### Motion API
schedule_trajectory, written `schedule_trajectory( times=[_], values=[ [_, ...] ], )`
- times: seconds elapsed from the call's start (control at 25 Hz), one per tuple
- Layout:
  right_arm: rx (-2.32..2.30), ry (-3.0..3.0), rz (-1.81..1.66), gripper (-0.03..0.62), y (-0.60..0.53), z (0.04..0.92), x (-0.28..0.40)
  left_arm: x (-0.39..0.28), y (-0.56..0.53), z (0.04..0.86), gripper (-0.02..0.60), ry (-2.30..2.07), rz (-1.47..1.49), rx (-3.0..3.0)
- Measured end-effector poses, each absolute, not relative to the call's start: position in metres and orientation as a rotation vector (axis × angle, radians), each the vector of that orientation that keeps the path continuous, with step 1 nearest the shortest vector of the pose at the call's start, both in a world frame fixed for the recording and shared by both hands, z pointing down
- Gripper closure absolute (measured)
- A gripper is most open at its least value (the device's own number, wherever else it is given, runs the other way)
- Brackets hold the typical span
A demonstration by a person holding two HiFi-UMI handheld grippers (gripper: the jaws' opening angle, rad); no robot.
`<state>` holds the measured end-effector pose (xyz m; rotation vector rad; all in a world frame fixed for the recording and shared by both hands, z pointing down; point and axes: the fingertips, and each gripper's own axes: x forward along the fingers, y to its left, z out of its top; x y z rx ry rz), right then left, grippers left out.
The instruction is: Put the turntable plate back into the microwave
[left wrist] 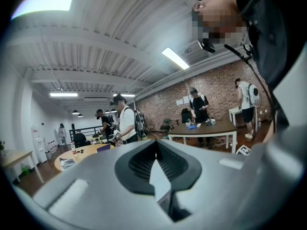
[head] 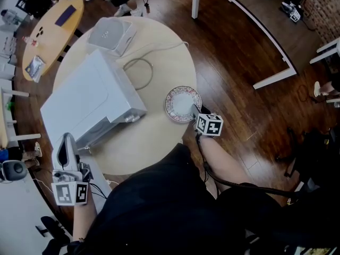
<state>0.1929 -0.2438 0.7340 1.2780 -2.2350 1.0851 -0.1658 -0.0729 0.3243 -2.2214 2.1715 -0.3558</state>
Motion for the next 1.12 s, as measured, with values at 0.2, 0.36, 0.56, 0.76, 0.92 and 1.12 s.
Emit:
schedule_trajectory(
  times=[0.2,0.36,0.56,0.76,0.92,1.12],
  values=[
    [1.319,-2.243,1.057,0.488,-0.245,0.724,0.194,-0.173,-0.065,0.325,0.577,2.173,-0.342,-2.228],
    [1.368,-2.258,1.099,0.505,-0.243,0.716,0.192,-0.174,-0.059,0.326,0.577,2.160,-0.322,-2.246],
    [1.430,-2.310,1.142,0.543,-0.240,0.695,0.183,-0.181,-0.047,0.325,0.577,2.155,-0.300,-2.248],
    [1.509,-2.286,1.235,0.557,-0.238,0.693,0.184,-0.185,-0.036,0.326,0.577,2.149,-0.278,-2.257],
    [1.569,-2.257,1.354,0.566,-0.239,0.692,0.184,-0.188,-0.028,0.328,0.577,2.151,-0.256,-2.256],
    [1.665,-2.182,1.446,0.568,-0.225,0.693,0.204,-0.190,-0.025,0.338,0.577,2.109,-0.250,-2.312]
  ],
)
